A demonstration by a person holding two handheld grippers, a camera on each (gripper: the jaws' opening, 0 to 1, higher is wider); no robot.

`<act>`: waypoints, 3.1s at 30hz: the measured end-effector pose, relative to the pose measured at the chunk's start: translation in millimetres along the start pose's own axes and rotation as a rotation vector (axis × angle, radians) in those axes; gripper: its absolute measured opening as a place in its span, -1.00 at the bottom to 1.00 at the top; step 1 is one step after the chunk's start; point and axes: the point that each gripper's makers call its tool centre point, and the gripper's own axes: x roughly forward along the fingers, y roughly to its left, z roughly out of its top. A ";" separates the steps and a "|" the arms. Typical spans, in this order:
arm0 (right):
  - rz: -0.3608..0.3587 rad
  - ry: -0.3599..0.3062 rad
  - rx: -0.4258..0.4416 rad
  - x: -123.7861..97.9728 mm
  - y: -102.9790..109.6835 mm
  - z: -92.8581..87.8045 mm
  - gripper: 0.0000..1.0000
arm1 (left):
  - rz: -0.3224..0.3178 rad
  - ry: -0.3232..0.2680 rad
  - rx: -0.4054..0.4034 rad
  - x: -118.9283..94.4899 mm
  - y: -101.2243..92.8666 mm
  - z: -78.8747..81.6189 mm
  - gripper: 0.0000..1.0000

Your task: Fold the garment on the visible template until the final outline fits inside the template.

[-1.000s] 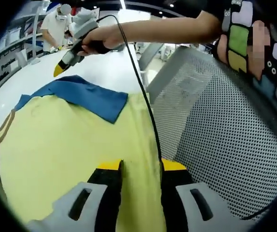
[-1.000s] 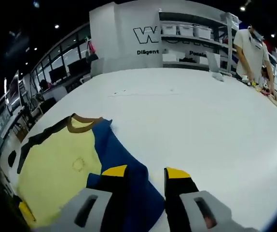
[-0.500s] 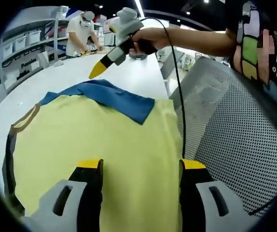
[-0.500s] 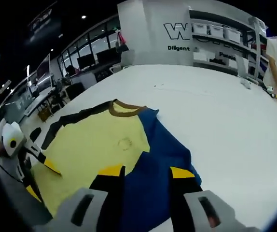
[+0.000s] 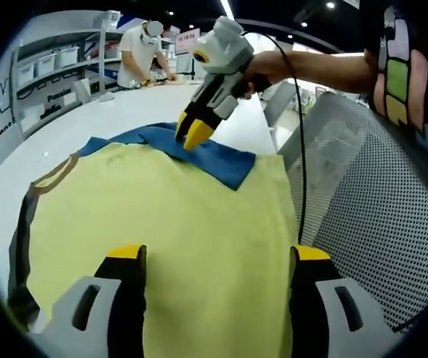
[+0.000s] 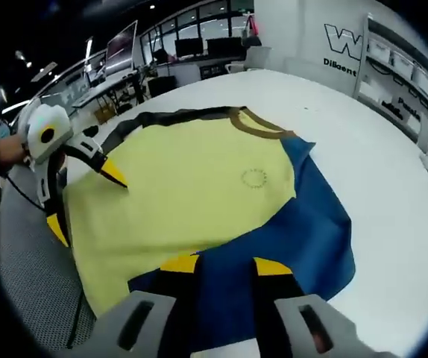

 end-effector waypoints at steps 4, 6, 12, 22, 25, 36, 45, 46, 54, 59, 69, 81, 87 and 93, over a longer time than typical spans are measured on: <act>0.013 0.027 -0.020 4.0 4.2 -3.8 -0.67 | 0.008 -0.003 -0.011 0.7 2.4 -1.0 0.50; 0.018 0.048 -0.044 6.5 5.6 -6.6 -0.69 | 0.010 -0.003 -0.019 1.0 3.1 -1.3 0.50; 0.030 0.075 -0.032 8.6 6.8 -11.1 -0.77 | 0.024 -0.001 -0.034 2.0 7.6 -4.2 0.51; -0.033 0.140 -0.136 8.2 2.8 -19.6 -0.99 | 0.044 -0.007 -0.053 2.6 11.8 -6.2 0.52; -0.068 0.152 -0.183 8.9 -1.1 -19.9 -1.00 | 0.048 -0.006 -0.063 3.6 13.2 -7.1 0.53; -0.082 -0.027 0.030 -18.0 -11.1 5.4 -1.00 | 0.055 -0.008 -0.066 2.6 12.2 -6.4 0.51; -0.186 -0.281 0.207 -66.5 -46.3 41.8 -1.00 | 0.056 -0.009 -0.078 4.2 14.1 -4.4 0.53; -0.204 -0.316 0.231 -71.7 -50.8 45.6 -1.00 | 0.061 -0.006 -0.077 3.9 15.3 -5.2 0.53; -0.252 -0.586 0.480 -114.2 -85.5 66.9 -1.00 | 0.077 -0.003 -0.102 1.1 18.1 -7.4 0.53; -0.314 -0.633 0.536 -127.8 -106.9 63.6 -1.00 | 0.080 -0.021 -0.114 -0.7 23.5 -1.0 0.53; -0.374 -0.741 0.716 -148.7 -156.8 55.6 -1.00 | 0.099 -0.009 -0.152 1.3 36.5 1.4 0.54; -0.452 -0.791 0.865 -167.6 -186.4 30.4 -1.00 | 0.118 -0.008 -0.191 0.3 43.6 -1.7 0.54; -0.475 -0.751 0.766 -170.8 -185.6 33.2 -1.00 | 0.110 -0.034 -0.211 -1.3 46.3 7.9 0.52; -0.429 -0.763 0.704 -174.9 -172.7 56.4 -1.00 | 0.105 -0.152 -0.213 -2.5 55.3 44.4 0.50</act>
